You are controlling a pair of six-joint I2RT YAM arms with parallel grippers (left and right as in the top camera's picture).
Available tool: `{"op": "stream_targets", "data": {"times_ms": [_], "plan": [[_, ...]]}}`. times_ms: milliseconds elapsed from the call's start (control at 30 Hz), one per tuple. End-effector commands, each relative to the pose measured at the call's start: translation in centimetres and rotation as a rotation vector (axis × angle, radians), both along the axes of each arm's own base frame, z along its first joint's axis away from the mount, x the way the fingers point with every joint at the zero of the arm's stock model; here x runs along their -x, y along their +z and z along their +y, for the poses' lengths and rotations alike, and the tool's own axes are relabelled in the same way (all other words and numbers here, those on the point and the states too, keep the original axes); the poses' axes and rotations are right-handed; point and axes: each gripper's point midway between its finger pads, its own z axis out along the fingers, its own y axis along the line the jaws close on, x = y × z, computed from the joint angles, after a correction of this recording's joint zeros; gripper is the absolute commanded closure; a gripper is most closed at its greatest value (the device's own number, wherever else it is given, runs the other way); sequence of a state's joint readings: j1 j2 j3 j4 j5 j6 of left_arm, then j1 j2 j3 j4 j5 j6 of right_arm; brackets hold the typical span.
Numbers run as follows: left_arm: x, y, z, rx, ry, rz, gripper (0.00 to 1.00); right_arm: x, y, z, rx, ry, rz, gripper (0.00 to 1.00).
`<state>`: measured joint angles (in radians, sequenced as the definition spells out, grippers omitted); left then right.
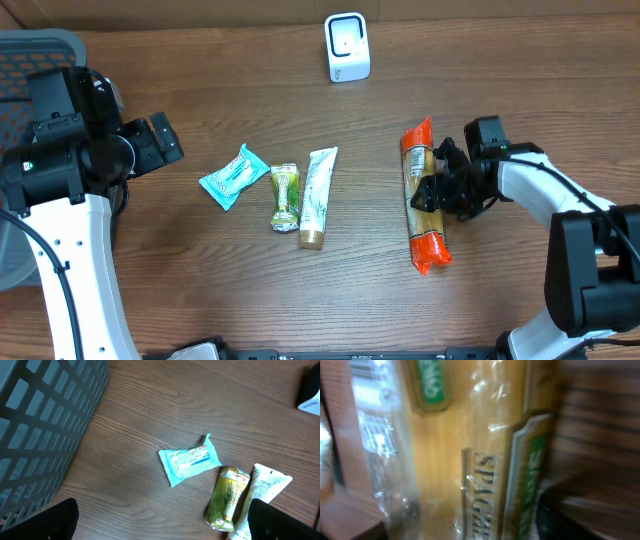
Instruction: Scan the item barcode
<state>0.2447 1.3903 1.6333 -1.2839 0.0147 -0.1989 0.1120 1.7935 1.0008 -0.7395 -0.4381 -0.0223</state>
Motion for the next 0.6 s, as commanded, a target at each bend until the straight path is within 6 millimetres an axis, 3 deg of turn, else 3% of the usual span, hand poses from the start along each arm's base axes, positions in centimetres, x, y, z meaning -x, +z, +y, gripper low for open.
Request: {"op": "stream_targets", "data": {"times_ms": [0, 133, 233, 567], "plan": [[-0.1, 0.7, 0.1, -0.012, -0.015, -0.020, 0.00, 1.1, -1.0, -0.2, 0.011, 0.001, 0.014, 0.58], [-0.1, 0.7, 0.1, -0.012, -0.015, -0.020, 0.00, 1.1, -0.8, 0.0, -0.007, 0.000, 0.014, 0.84], [-0.1, 0.7, 0.1, -0.012, -0.015, -0.020, 0.01, 0.7, -0.4, 0.3, -0.039, -0.002, 0.005, 0.96], [-0.1, 0.7, 0.1, -0.012, -0.015, -0.020, 0.00, -2.2, 3.5, 1.3, -0.108, 0.001, -0.048, 0.96]]}}
